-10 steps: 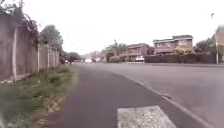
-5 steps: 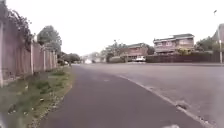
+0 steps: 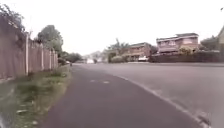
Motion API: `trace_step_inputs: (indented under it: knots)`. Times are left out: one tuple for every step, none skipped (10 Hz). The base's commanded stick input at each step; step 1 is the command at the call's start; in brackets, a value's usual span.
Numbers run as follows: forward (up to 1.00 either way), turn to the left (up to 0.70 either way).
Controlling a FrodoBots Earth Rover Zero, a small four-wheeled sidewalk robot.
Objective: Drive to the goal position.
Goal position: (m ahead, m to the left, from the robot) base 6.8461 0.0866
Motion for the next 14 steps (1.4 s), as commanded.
trace_step_inputs:
  knots:
    - [1.0,0.4]
    - [1.0,0.4]
    - [1.0,0.4]
    - [1.0,0.23]
    - [1.0,0.0]
    - [1.0,0.0]
    - [1.0,0.0]
    - [1.0,0.0]
    - [1.0,0.0]
    - [1.0,0.0]
    - [1.0,0.0]
    - [1.0,0.0]
    - [1.0,0.0]
    - [1.0,0.0]
